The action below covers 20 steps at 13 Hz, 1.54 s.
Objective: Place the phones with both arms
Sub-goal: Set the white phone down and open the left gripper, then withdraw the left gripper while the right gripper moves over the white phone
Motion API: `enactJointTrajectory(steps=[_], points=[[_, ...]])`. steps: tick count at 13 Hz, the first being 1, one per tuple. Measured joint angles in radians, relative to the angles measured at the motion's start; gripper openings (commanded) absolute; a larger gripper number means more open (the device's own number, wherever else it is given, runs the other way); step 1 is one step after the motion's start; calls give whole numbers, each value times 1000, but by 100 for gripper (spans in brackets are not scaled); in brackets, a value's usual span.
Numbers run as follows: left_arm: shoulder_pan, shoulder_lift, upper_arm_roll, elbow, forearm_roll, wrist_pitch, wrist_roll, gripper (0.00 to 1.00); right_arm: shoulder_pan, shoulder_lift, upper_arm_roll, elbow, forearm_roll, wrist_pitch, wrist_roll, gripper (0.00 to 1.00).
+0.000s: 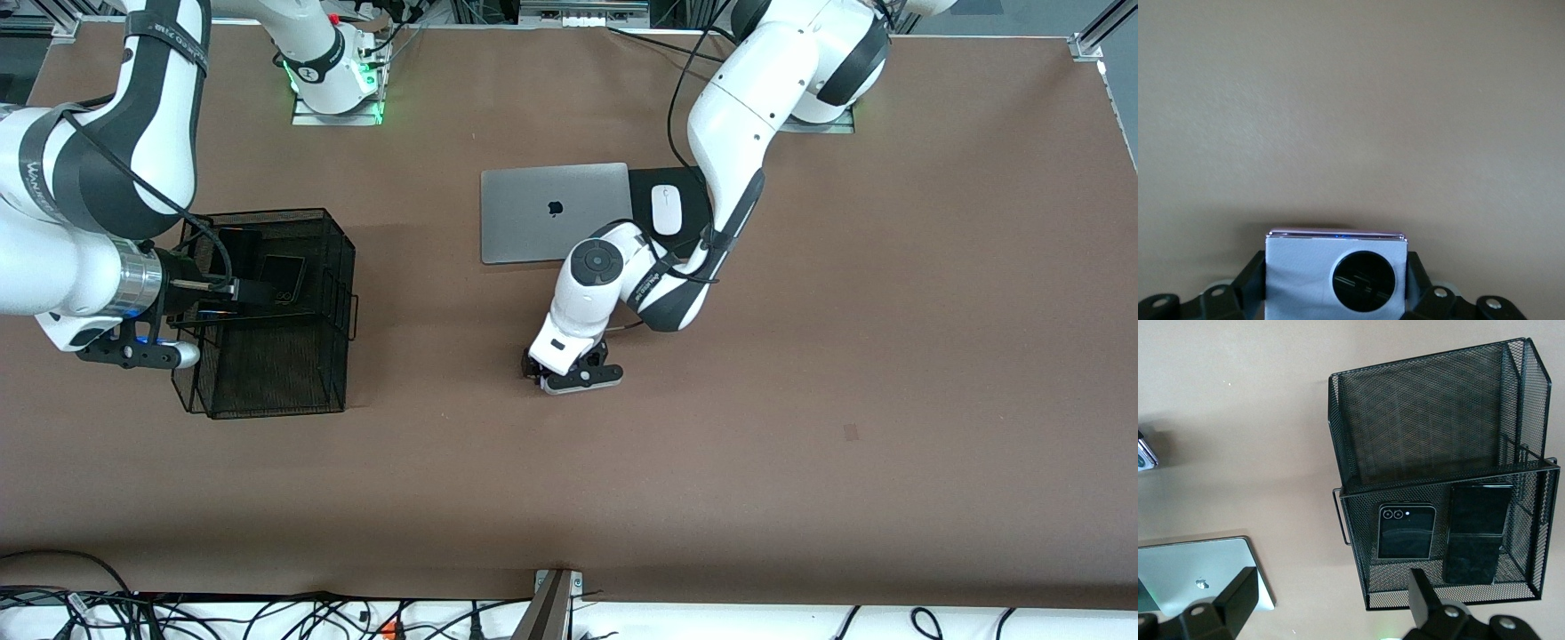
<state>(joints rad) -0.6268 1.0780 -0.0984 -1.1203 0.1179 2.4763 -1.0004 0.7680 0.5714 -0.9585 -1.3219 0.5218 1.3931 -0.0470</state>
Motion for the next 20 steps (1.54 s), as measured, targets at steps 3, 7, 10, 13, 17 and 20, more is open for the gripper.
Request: enactJointTrajectory(steps=[3, 7, 10, 13, 17, 20], points=[[-1, 2, 2, 3, 0, 1, -8, 100, 0, 0, 0, 0, 0, -1, 0, 99], [-1, 2, 2, 18, 0, 0, -43, 100, 0, 0, 1, 0, 0, -1, 0, 99], [0, -4, 4, 33, 0, -52, -41, 100, 0, 0, 1, 0, 0, -2, 0, 99], [22, -38, 10, 50, 0, -167, 37, 100, 1, 0, 2, 0, 0, -3, 0, 99], [83, -94, 9, 48, 0, -281, 181, 100, 9, 0, 6, 0, 12, -3, 12, 99], [165, -147, -4, 17, 0, -359, 325, 100, 17, 0, 12, 2, 35, -2, 46, 99]])
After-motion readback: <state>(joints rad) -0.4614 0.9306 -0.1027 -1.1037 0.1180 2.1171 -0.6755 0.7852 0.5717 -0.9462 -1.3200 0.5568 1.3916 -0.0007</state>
